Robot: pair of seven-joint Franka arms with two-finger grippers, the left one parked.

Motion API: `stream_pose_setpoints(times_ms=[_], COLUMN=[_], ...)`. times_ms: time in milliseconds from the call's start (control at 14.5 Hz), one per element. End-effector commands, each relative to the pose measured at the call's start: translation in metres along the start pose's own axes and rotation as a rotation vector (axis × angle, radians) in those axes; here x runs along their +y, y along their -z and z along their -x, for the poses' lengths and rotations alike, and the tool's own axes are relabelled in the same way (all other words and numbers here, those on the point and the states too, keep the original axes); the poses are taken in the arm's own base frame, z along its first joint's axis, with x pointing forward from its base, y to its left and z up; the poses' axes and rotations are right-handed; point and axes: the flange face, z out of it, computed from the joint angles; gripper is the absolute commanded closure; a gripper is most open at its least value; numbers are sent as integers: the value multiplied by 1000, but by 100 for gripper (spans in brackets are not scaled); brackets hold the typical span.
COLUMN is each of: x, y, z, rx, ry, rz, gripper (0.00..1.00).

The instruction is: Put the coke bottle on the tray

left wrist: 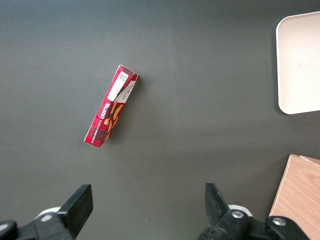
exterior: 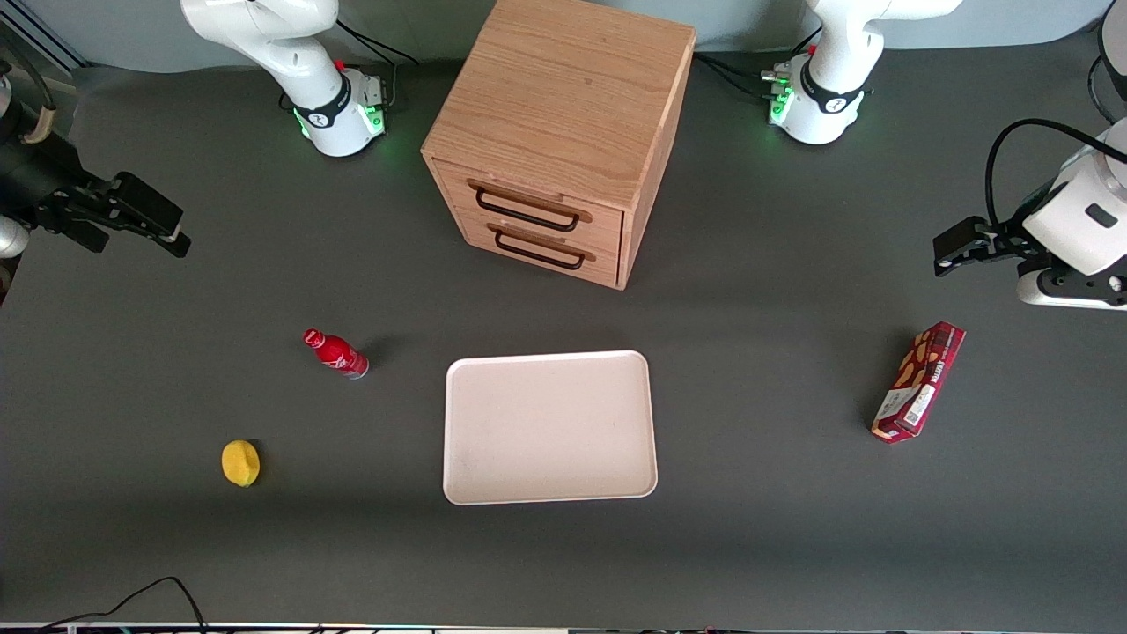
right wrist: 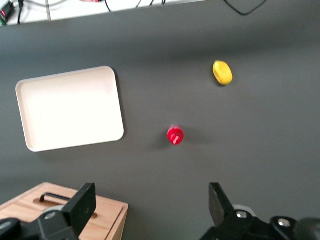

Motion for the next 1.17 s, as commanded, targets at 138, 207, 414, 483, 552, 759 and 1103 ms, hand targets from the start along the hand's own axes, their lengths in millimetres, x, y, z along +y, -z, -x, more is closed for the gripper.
stream_pose_setpoints(times_ms=[138, 207, 414, 483, 552, 759, 1103], x=[3, 2, 1, 2, 3, 5, 2], y=[12, 8, 1, 1, 0, -12, -40], z=[7, 6, 5, 4, 4, 2, -5], rx=[-4, -12, -25, -27, -30, -57, -99], ry=[-32, -27, -17, -17, -17, -32, 0], rz=[2, 6, 10, 9, 12, 16, 26], gripper=[0, 0, 0, 0, 0, 0, 0])
